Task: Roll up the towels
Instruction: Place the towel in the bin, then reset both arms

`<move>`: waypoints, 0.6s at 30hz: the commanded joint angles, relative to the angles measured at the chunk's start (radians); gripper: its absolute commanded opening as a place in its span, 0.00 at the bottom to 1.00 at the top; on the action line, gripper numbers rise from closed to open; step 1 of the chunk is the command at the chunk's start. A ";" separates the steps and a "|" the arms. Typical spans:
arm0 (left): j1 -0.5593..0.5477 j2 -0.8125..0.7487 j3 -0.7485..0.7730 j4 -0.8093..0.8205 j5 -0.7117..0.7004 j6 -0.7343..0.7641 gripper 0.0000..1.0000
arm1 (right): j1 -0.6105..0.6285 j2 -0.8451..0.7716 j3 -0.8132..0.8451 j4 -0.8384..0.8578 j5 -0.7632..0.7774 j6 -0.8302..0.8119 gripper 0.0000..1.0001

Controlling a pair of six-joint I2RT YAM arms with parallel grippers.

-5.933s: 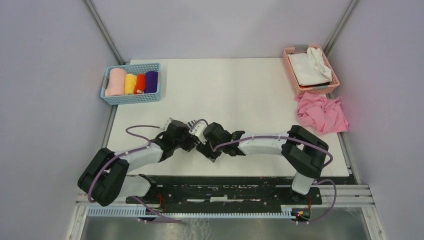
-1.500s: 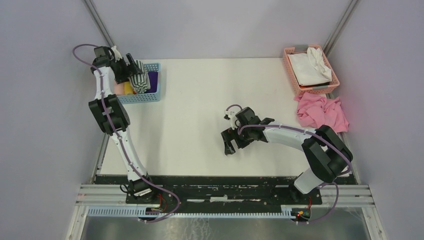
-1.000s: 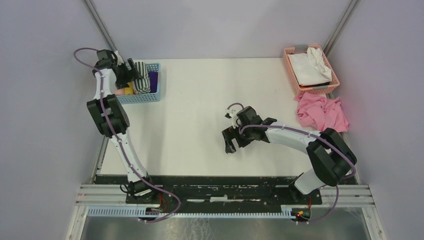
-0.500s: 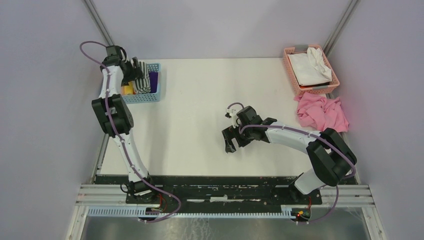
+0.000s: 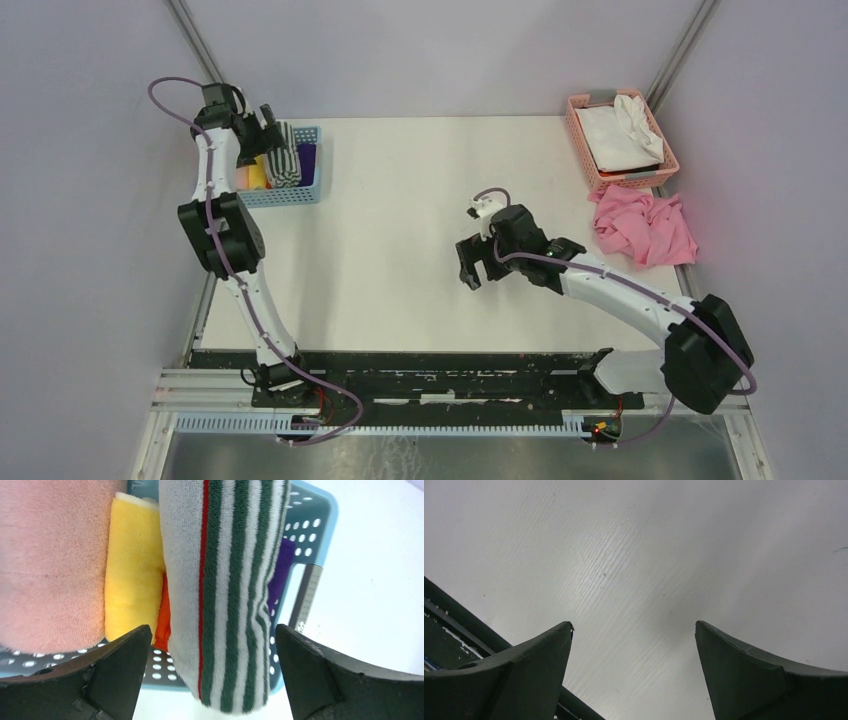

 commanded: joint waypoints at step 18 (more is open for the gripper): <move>-0.135 -1.256 -0.942 0.275 -0.045 -0.176 0.99 | -0.004 -0.673 0.113 -0.297 0.793 -0.024 1.00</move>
